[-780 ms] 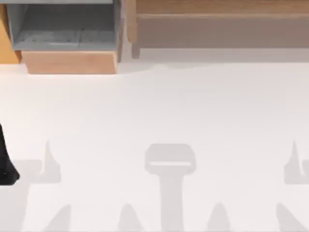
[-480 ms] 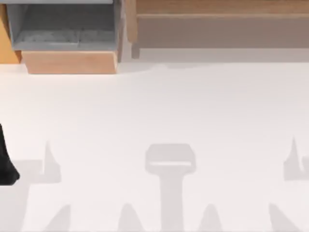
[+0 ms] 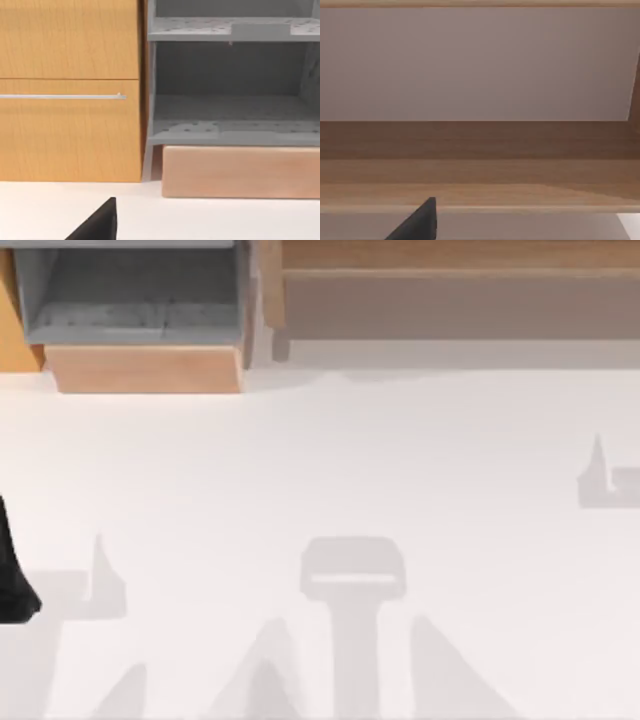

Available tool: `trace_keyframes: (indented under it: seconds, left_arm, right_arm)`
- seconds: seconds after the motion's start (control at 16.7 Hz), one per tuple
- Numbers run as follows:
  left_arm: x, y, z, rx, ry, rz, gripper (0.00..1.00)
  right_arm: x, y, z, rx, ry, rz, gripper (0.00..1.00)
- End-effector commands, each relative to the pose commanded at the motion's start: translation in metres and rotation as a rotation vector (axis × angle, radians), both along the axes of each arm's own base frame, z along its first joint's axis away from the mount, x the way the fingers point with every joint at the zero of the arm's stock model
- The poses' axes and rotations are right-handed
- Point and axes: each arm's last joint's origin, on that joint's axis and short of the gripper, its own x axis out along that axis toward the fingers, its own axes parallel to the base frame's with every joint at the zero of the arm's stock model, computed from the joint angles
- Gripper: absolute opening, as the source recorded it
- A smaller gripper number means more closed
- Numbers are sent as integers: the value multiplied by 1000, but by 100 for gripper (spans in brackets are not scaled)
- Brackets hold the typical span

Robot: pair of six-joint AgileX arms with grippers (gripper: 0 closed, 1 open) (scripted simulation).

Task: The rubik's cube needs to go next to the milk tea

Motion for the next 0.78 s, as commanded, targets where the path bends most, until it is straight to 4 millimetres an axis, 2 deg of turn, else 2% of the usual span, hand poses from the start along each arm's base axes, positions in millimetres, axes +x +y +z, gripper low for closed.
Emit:
trace_keyframes:
  seconds: [0.18,0.36,0.6,0.78]
  left_arm:
    - [0,0,0,0,0,0,100]
    - [0,0,0,0,0,0,100]
    - [0,0,0,0,0,0,100]
    - [0,0,0,0,0,0,100]
  right_arm:
    - [54,-19,47,-1,3,-1,100]
    - [116,-46,74,0,11,-1,100]
    - [183,-84,83,-1,9,-3,100]
    - [211,-104,81,-3,6,-3,100]
